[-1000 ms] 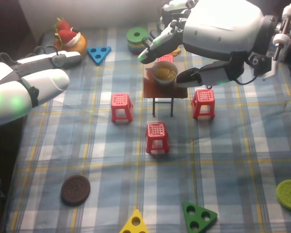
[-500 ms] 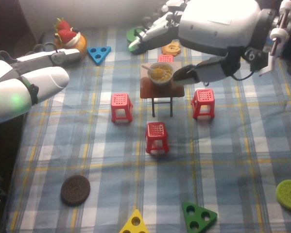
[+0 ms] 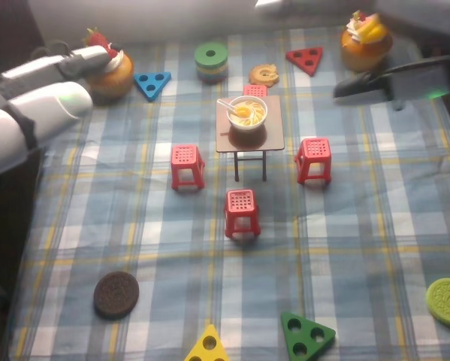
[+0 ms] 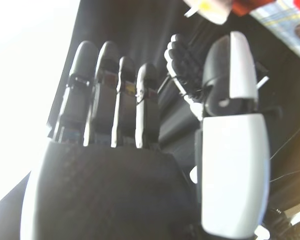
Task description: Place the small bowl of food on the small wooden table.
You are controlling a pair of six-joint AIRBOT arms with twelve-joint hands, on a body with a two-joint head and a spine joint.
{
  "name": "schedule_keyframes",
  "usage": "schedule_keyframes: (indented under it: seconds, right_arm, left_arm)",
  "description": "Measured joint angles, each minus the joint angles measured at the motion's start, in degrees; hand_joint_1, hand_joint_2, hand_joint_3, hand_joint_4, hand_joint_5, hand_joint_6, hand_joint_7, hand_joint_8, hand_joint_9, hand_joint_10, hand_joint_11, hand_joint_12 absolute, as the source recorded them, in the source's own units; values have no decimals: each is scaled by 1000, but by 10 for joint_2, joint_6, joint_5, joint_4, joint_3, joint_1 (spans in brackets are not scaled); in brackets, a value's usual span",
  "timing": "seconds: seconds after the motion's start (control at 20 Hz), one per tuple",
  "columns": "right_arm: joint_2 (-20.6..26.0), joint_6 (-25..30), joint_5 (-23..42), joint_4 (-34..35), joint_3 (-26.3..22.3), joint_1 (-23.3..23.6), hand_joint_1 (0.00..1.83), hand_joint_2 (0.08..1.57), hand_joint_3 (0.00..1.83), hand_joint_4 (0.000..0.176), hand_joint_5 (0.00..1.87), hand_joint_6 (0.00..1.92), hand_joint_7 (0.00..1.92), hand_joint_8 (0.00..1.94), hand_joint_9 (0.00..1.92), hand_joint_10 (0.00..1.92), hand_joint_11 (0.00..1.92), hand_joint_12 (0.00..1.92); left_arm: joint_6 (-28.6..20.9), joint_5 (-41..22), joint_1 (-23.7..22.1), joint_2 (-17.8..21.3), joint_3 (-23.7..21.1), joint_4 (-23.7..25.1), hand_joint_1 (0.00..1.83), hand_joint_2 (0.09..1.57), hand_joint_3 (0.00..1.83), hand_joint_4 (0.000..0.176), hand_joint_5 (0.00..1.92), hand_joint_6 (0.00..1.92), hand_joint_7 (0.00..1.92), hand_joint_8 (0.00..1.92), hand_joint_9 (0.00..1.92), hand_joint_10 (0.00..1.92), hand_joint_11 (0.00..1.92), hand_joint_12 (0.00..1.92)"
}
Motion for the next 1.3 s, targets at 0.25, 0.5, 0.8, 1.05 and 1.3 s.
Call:
schedule_keyframes:
  seconds: [0.25,0.5,0.8,1.05,1.3]
  right_arm:
    - [62,-114,165,177,-75,-176,1009,959,0,88,93,2,76,3,30,2,0,158]
    - [75,-121,376,370,-117,-379,848,1005,0,82,152,2,148,7,130,2,10,131]
    - [54,-122,448,405,-140,-431,391,1212,8,164,1,0,29,0,30,0,0,27]
    - [80,-170,436,361,-169,-395,559,1152,0,150,9,3,0,0,0,0,21,10]
    - [72,-186,442,297,-159,-325,204,1269,8,73,163,15,77,8,100,19,0,377]
  left_arm:
    - [-4,-120,16,24,-13,-24,401,1218,7,0,224,1,218,2,169,1,2,473]
    - [-52,-230,27,27,-18,-16,391,1187,6,0,137,1,161,2,194,1,1,699]
    - [-148,-270,45,0,-9,-5,147,1222,10,24,121,0,250,1,315,3,0,974]
    - [-182,-276,12,-1,13,2,198,1379,6,38,220,4,263,4,301,9,0,862]
    - [-179,-272,-63,0,30,68,460,1397,4,0,522,34,482,11,473,32,107,807]
